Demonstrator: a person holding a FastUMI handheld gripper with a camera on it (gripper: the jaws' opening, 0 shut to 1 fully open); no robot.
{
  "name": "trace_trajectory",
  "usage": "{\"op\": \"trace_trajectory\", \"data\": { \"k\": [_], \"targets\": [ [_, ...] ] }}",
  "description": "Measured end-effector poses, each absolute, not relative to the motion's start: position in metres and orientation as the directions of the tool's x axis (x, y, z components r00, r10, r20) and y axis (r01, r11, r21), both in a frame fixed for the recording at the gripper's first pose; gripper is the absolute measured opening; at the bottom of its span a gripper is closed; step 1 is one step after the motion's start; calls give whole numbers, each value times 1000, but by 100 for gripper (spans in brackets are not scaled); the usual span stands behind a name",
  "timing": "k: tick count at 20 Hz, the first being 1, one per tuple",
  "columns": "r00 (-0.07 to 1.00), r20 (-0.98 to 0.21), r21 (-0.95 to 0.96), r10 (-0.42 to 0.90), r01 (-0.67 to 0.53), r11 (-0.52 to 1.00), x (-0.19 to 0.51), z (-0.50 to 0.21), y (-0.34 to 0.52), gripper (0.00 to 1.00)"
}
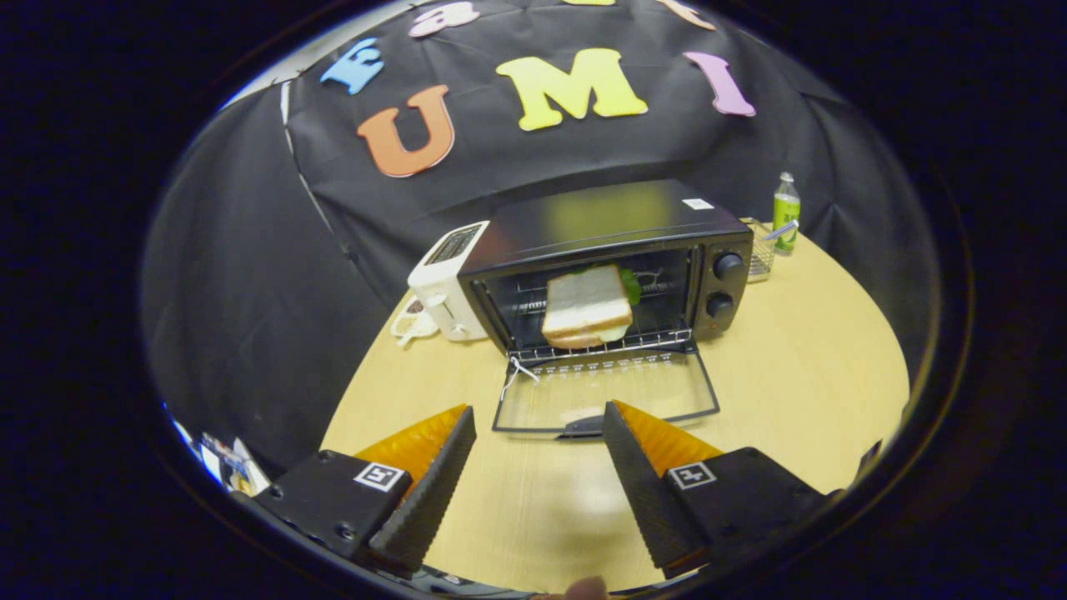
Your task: Open the toaster oven, put the food inside, and close the toaster oven door.
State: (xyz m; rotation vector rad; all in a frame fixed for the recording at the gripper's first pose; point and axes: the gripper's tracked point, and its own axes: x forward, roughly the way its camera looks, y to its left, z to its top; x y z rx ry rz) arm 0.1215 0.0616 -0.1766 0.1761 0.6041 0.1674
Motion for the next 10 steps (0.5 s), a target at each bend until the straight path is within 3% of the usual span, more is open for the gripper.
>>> {"op": "trace_trajectory", "data": {
  "k": [10],
  "targets": [
    [797,-597,105,92,-36,994,101,-255,34,100]
  ]
}}
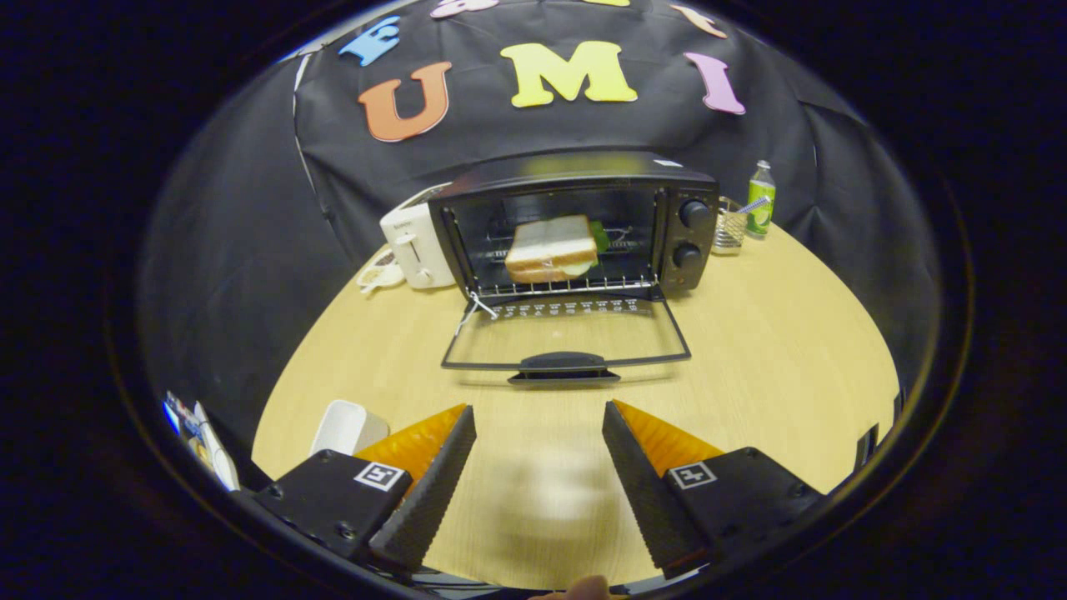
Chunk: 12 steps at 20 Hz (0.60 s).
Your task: Open the toaster oven, put the food inside, and close the toaster oven door.
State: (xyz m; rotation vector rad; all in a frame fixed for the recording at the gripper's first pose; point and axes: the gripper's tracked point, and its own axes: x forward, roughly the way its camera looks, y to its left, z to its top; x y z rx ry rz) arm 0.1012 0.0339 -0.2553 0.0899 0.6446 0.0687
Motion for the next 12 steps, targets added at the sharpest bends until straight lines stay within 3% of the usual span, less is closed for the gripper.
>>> {"op": "trace_trajectory", "data": {
  "k": [12],
  "targets": [
    [755,-655,77,-11,82,994,165,-327,24,100]
  ]
}}
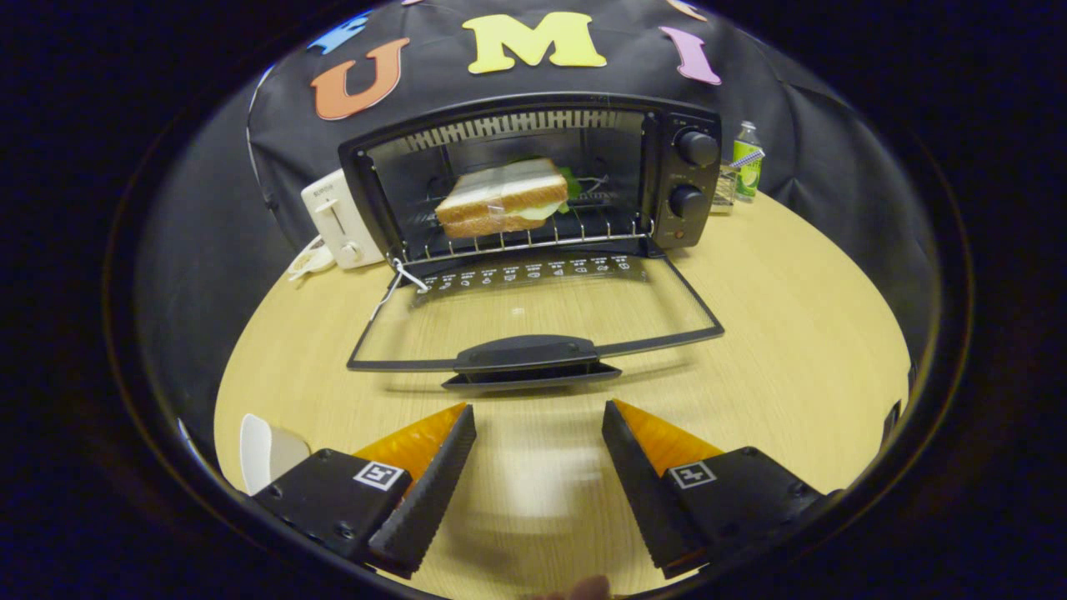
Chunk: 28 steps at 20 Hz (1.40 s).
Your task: Open the toaster oven, put the food inside, and close the toaster oven door.
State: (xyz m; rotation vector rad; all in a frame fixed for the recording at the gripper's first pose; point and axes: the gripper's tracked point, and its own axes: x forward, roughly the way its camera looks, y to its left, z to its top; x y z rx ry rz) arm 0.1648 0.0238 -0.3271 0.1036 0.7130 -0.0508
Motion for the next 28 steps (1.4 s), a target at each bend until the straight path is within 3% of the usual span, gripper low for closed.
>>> {"op": "trace_trajectory", "data": {
  "k": [13,28],
  "targets": [
    [772,-633,20,-60,93,995,173,-325,24,100],
    [910,-414,32,-40,58,998,187,-195,30,100]
  ]
}}
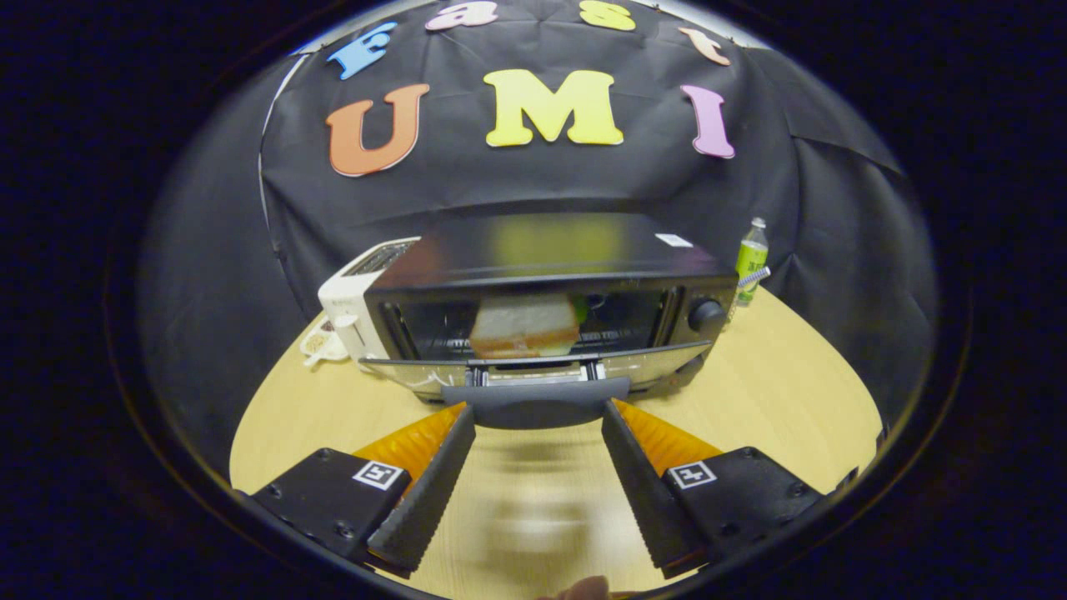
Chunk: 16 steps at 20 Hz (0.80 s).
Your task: Open the toaster oven, put the food inside, and close the toaster oven door.
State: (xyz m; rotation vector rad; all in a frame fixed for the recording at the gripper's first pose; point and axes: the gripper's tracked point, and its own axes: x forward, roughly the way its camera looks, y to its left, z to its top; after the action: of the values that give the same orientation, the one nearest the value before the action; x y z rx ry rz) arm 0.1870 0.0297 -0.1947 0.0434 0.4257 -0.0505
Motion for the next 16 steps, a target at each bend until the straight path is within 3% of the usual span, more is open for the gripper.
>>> {"op": "trace_trajectory", "data": {
  "k": [7,16],
  "targets": [
    [959,-284,-3,-22,22,1000,179,-117,28,100],
    [994,-110,29,13,-10,1000,74,-4,28,100]
  ]
}}
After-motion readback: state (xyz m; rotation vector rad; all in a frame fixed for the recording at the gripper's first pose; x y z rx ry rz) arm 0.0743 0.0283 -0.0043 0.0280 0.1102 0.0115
